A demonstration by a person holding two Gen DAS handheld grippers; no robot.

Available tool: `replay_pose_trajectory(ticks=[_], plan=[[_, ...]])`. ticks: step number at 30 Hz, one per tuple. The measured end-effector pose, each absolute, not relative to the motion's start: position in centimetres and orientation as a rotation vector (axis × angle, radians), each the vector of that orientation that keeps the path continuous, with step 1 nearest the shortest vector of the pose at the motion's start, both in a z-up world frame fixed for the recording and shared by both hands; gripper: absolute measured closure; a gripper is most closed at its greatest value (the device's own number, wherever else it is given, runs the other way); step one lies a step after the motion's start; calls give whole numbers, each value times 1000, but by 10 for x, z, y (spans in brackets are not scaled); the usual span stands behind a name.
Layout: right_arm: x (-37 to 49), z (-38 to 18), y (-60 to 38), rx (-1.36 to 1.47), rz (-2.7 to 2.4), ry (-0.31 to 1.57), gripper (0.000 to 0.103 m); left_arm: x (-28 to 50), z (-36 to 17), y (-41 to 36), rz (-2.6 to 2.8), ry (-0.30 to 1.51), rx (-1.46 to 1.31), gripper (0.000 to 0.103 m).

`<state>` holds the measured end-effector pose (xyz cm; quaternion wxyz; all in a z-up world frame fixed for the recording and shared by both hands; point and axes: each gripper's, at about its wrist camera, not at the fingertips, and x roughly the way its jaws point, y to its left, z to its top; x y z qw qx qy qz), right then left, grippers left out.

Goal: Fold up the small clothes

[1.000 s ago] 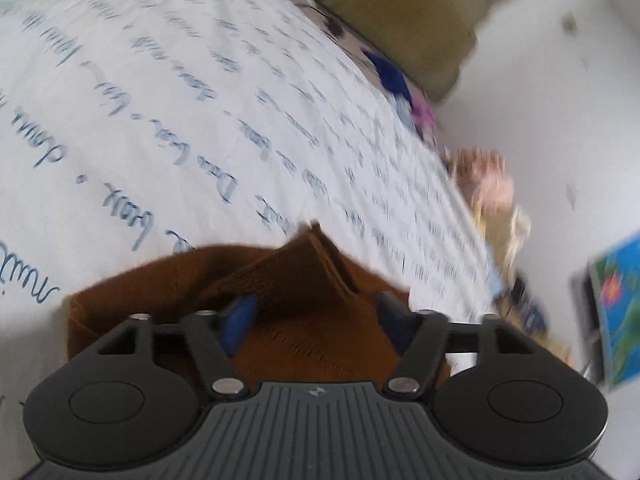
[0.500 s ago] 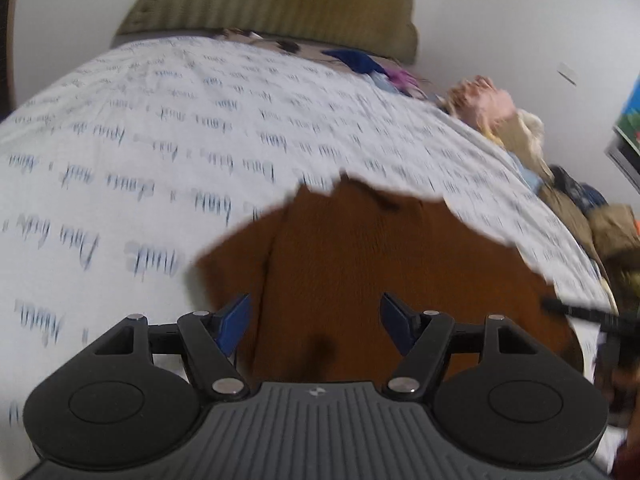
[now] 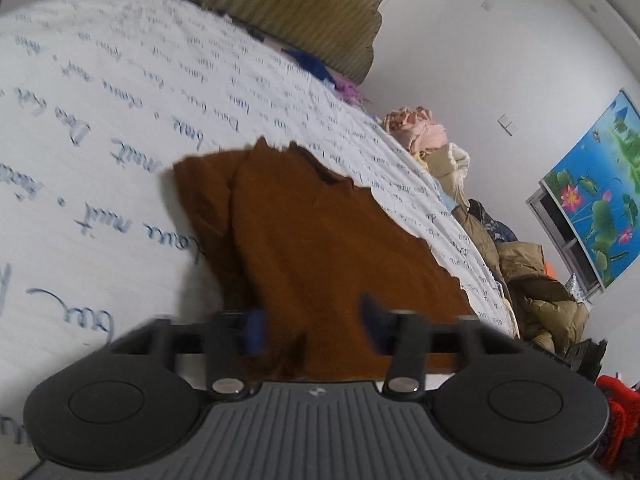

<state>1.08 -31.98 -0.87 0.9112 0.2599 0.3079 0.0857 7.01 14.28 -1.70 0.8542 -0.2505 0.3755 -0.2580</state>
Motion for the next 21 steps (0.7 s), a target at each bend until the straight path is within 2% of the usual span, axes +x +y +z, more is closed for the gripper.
replay_pose_trajectory(ticks=[1, 6, 8, 11, 14, 16, 17, 18, 19, 20, 21], plan=[[11, -10, -315, 519, 185, 649, 89, 72, -19, 139, -544, 802, -512, 96], [-4, 7, -310, 419, 150, 600, 91, 52, -2, 128, -587, 729, -371, 99], [-15, 20, -316, 410, 151, 573, 98, 38, 9, 133, -590, 696, -309, 99], [-27, 24, -325, 373, 138, 589, 97, 26, 5, 140, -552, 702, -182, 99], [-29, 11, -324, 300, 83, 655, 97, 24, -19, 135, -498, 792, -60, 99], [-30, 13, -319, 225, -3, 635, 88, 22, -19, 137, -481, 782, -54, 97], [-32, 18, -317, 224, -25, 603, 87, 22, -15, 140, -469, 767, -71, 96], [-33, 24, -316, 236, -22, 575, 84, 23, -7, 142, -443, 751, -84, 91], [-33, 30, -314, 250, -7, 545, 73, 25, 2, 144, -406, 730, -93, 84], [-31, 35, -312, 250, 8, 522, 67, 25, 10, 144, -372, 701, -108, 78], [-26, 38, -306, 232, 30, 510, 59, 26, 18, 144, -340, 659, -128, 58]])
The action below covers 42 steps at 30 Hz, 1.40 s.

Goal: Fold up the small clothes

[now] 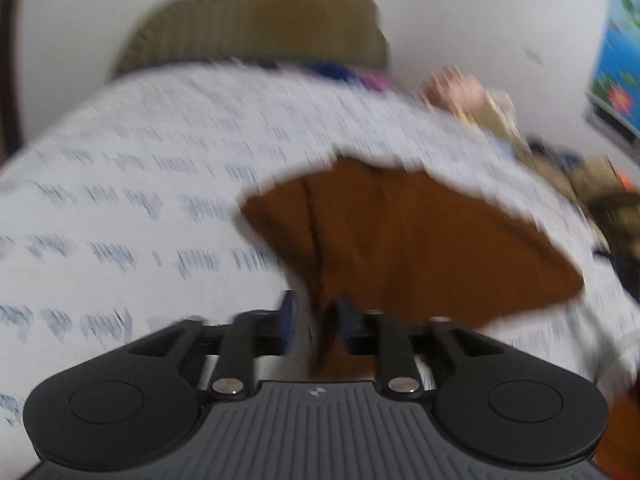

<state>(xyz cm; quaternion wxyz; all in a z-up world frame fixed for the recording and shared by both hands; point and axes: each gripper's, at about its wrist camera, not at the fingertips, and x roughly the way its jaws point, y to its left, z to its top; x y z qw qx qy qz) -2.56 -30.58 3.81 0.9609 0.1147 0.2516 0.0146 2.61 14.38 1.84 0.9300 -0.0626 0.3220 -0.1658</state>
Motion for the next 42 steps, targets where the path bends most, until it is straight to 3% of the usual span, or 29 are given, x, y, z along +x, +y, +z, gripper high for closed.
replay_pose_trajectory(ticks=[1, 3, 6, 9, 14, 16, 17, 19, 21, 24, 30, 42], plan=[[-19, 40, -298, 211, 48, 509, 55, 27, 26, 141, -318, 616, -136, 34], [-4, 38, -283, 177, 85, 526, 51, 29, 39, 128, -306, 532, -131, 24], [22, 21, -268, 190, 153, 596, 27, 36, 49, 95, -405, 520, -94, 24], [40, -2, -262, 171, 142, 700, 26, 51, 40, 61, -451, 565, -18, 24], [46, 30, -244, 129, 185, 601, 23, 74, 20, 15, -539, 582, 66, 24], [59, 36, -235, 98, 196, 574, 4, 95, 7, -4, -495, 611, 110, 24], [69, 33, -232, 84, 195, 581, 2, 107, -2, -9, -441, 640, 135, 24], [91, 17, -235, 70, 141, 656, 3, 135, -25, -8, -290, 715, 151, 22], [107, -4, -242, 34, 6, 724, 3, 143, -38, 11, -303, 673, 45, 15], [96, -16, -256, 87, -35, 671, 0, 135, -42, 23, -300, 623, -8, 16], [86, -26, -264, 142, -36, 619, 0, 125, -46, 6, -263, 595, 93, 8], [85, -27, -265, 142, -40, 613, 0, 127, -44, 8, -273, 593, 74, 6]])
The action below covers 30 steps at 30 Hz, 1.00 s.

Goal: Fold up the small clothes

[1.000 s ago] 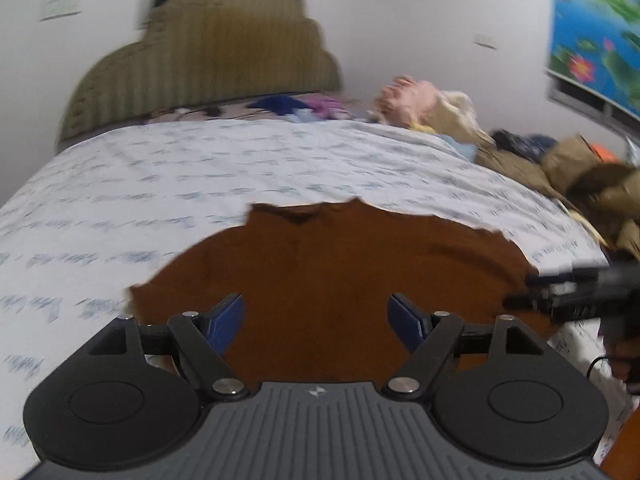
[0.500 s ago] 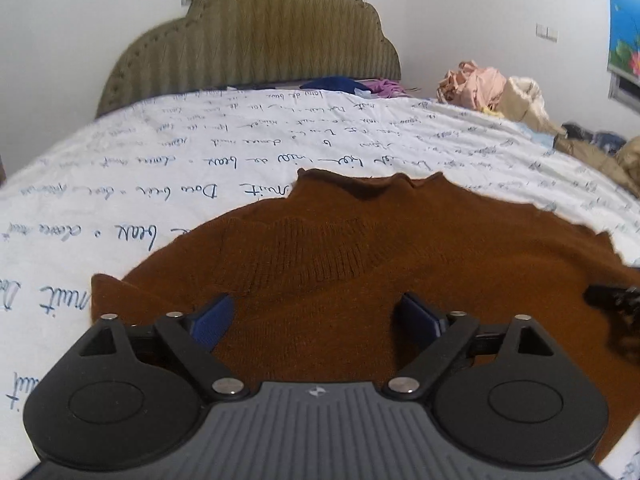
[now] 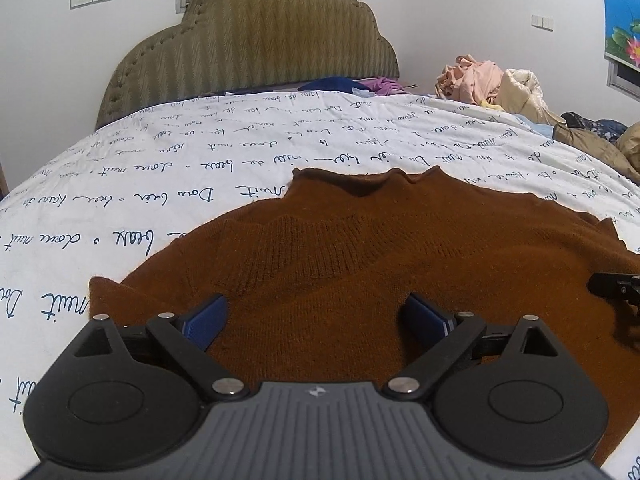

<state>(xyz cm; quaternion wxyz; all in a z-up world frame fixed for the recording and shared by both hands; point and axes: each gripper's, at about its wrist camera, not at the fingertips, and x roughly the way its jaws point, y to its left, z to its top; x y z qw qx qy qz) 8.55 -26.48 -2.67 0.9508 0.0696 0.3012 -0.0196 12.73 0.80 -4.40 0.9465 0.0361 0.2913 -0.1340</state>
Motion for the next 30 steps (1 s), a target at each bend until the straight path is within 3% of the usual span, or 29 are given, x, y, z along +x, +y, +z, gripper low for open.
replay_pose_trajectory(ticks=[6, 12, 15, 18, 25, 26, 27, 28, 30], plan=[[85, -27, -265, 144, -39, 613, 0, 125, -40, 9, -271, 604, 79, 6], [85, -27, -265, 151, -37, 612, 0, 127, 3, 40, -286, 565, 22, 6], [85, -27, -265, 148, -39, 611, 0, 162, 9, 64, -252, 656, -46, 9], [85, -27, -266, 149, -39, 611, 0, 194, 0, 83, -284, 797, -180, 47], [85, -27, -266, 153, -39, 610, 0, 208, -24, 57, -320, 857, -103, 52], [85, -27, -266, 153, -38, 610, 0, 208, -24, 55, -315, 845, -102, 61], [85, -27, -266, 152, -38, 610, 0, 209, -23, 56, -307, 844, -108, 88], [85, -27, -266, 152, -38, 611, 0, 210, -23, 57, -297, 849, -128, 95], [85, -27, -266, 152, -38, 611, 0, 212, -20, 61, -282, 838, -160, 96]])
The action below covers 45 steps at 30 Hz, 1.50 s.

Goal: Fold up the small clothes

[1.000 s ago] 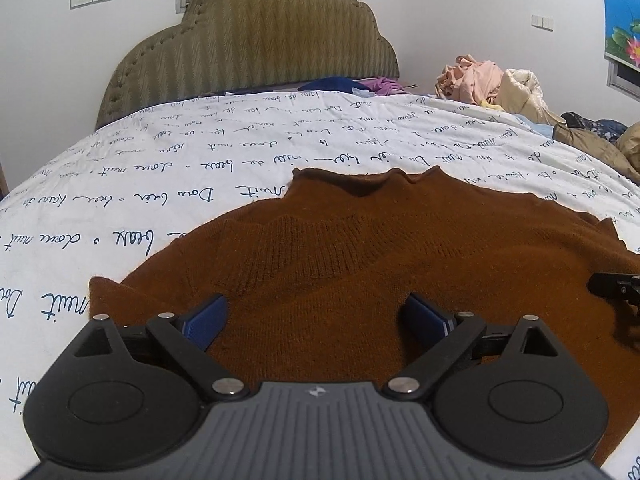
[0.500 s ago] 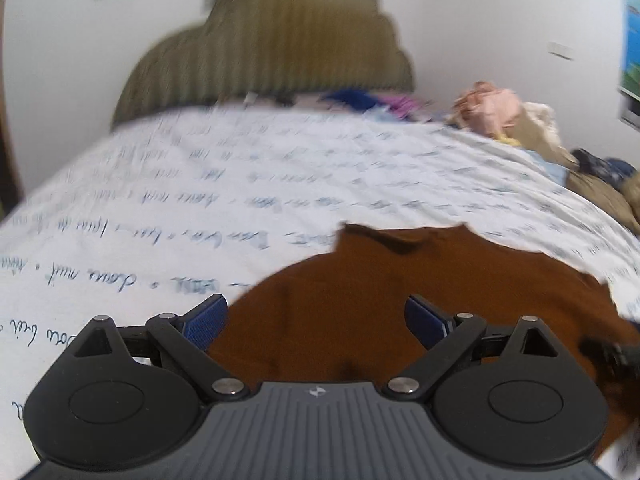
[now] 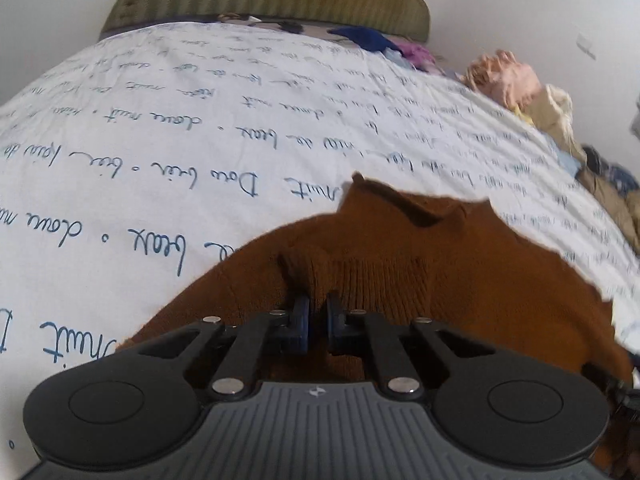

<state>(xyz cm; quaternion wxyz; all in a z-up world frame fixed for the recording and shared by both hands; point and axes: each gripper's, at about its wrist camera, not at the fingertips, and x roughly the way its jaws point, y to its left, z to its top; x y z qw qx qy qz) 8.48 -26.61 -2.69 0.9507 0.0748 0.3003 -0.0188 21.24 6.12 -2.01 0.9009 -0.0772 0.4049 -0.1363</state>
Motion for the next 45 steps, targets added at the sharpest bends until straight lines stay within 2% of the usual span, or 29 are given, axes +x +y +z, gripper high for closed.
replay_pose_trajectory(ticks=[8, 11, 12, 14, 15, 16, 19, 23, 25, 27, 45], plan=[[85, -27, -266, 153, -38, 611, 0, 210, -13, 63, -121, 730, -75, 96], [86, -27, -267, 158, -34, 615, 0, 195, -3, 51, -85, 723, 14, 92], [86, -26, -267, 160, -33, 615, 0, 188, 2, 48, -78, 715, 33, 87], [81, -20, -264, 162, -77, 599, 0, 167, 10, 41, -78, 680, 45, 63], [76, -15, -261, 165, -105, 584, 0, 155, 13, 37, -86, 664, 50, 35], [70, -10, -257, 168, -106, 561, 0, 144, 15, 32, -96, 644, 52, 15], [64, -6, -234, 89, -31, 561, 0, 118, 11, 11, -120, 605, 106, 14], [70, -21, -208, -115, -77, 588, 0, 118, -15, -8, -101, 656, 155, 14], [70, -20, -210, -97, -73, 589, 0, 121, -31, -5, -91, 691, 124, 12], [70, -20, -215, -63, -61, 595, 0, 115, -36, -3, -78, 651, 117, 7], [69, -22, -227, 19, -37, 601, 0, 107, -43, -6, -66, 613, 129, 3]])
